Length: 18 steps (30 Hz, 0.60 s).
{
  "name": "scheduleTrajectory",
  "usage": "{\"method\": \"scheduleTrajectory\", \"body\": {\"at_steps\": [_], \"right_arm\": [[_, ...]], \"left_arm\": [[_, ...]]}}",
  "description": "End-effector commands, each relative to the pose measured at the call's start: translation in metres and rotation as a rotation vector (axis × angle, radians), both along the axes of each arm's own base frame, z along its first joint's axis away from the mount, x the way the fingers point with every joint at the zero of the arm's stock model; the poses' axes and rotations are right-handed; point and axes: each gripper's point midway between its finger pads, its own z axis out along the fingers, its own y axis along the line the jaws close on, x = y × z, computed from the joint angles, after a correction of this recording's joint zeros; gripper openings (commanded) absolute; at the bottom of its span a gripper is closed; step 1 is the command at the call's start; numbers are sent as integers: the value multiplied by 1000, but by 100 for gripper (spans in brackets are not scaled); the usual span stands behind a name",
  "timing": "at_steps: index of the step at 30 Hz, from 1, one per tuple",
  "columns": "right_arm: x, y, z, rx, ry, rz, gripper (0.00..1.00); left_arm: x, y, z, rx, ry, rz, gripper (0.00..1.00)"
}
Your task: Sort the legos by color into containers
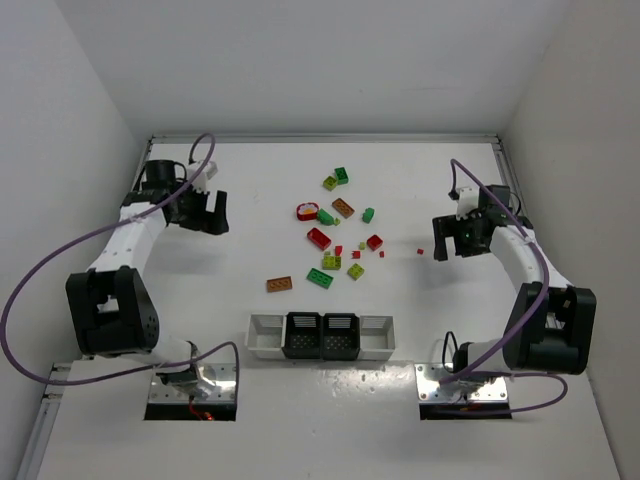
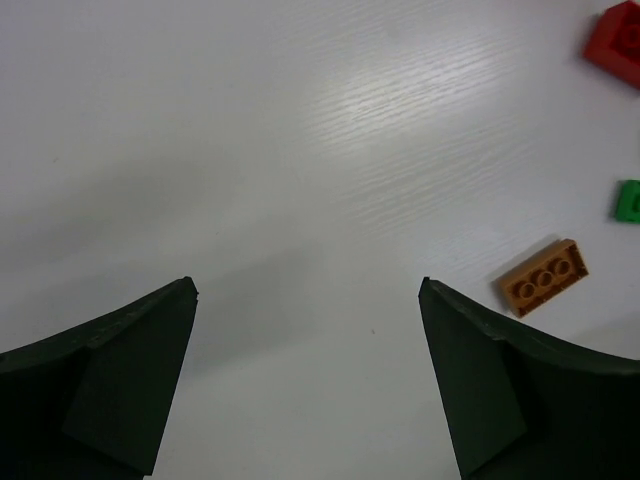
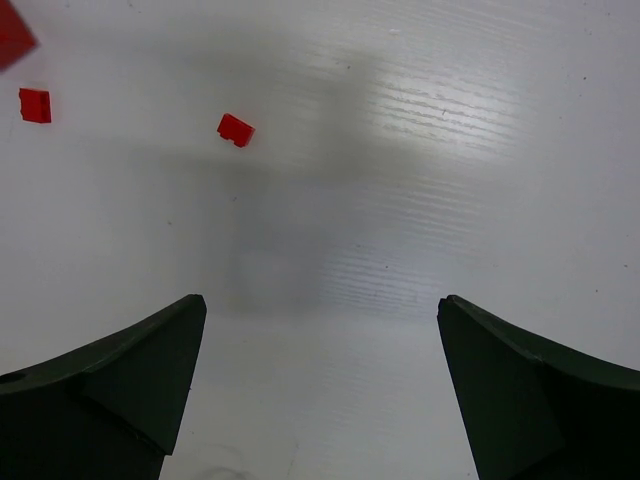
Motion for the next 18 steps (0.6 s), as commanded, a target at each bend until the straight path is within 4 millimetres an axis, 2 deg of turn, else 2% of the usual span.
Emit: {"method": "scheduleTrajectory", "body": {"at_steps": [1,3,4,5,6,7,8,9,10,12,13,14,16,17,18], "right_arm": [[8,6,8,25,-46,4,100],[5,6,7,27,-37,4,100],[5,6,4,28,-27,4,100],[5,8,4,38,-28,9,100],[3,8,3,34,-20,18,100],[3,10,1,46,-11,24,100],[0,11,0,48,-2,24,100],[0,11,0,48,-2,24,100],[1,12,0,56,-3,28,100],[1,14,0,65,6,32,100],[0,14,-3,67,18,31,100],[0,16,-3,78,17,37,100],[-3,18,-8,92,53,39,100],[0,19,-5,99,43,44,100],[0,19,-8,102,61,43,100]], "left_arm": [[17,-35,29,-57,-90,-192,100],[24,-50,27,-77,-57,-245,95],[27,-67,25,-88,-38,-291,93],[41,-80,23,-109,-26,-343,92],[45,-88,19,-107,-11,-372,90],[52,-109,25,-105,-22,-423,90],[56,-119,21,-93,-18,-450,90],[61,-129,5,-83,17,-468,90],[61,-150,0,-64,23,-510,90],[76,-165,-1,-17,6,-528,90],[76,-181,-19,4,37,-566,90],[88,-183,-19,58,15,-564,90],[93,-192,-33,100,25,-583,88],[95,-197,-48,106,48,-602,88],[102,-204,-46,118,26,-608,88]]}}
